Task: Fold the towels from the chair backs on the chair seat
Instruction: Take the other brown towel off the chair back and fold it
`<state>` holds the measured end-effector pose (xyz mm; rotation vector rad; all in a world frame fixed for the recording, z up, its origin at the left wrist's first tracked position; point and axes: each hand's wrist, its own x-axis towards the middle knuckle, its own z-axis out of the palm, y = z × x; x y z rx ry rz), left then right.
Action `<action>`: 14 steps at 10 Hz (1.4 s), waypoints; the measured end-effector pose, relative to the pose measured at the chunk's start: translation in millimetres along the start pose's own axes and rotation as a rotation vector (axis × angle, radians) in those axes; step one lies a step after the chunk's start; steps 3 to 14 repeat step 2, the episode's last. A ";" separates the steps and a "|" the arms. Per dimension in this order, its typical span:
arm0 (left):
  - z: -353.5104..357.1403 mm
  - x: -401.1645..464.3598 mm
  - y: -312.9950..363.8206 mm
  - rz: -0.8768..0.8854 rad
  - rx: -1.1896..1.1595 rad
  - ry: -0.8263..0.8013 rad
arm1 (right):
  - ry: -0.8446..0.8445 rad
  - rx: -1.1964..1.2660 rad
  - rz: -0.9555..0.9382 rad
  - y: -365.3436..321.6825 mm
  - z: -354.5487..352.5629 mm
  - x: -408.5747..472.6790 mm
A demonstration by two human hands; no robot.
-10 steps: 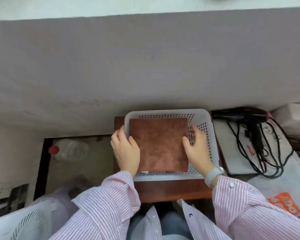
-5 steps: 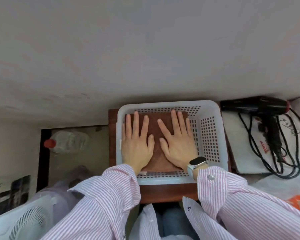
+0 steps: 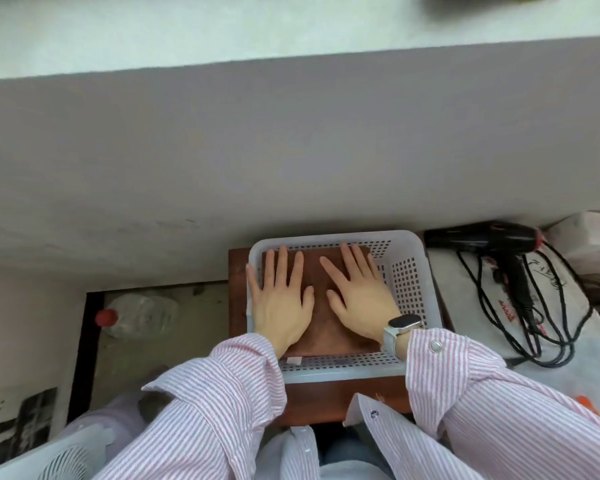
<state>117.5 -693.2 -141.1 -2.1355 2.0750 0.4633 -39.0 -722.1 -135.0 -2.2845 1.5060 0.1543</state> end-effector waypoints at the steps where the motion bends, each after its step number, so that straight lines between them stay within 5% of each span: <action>1: -31.9 -10.8 -1.4 0.031 -0.040 0.015 | 0.025 0.011 0.017 -12.8 -29.4 -7.4; 14: -63.4 -6.2 -4.3 0.052 -0.069 0.093 | 0.071 0.021 0.017 -24.1 -61.7 -6.1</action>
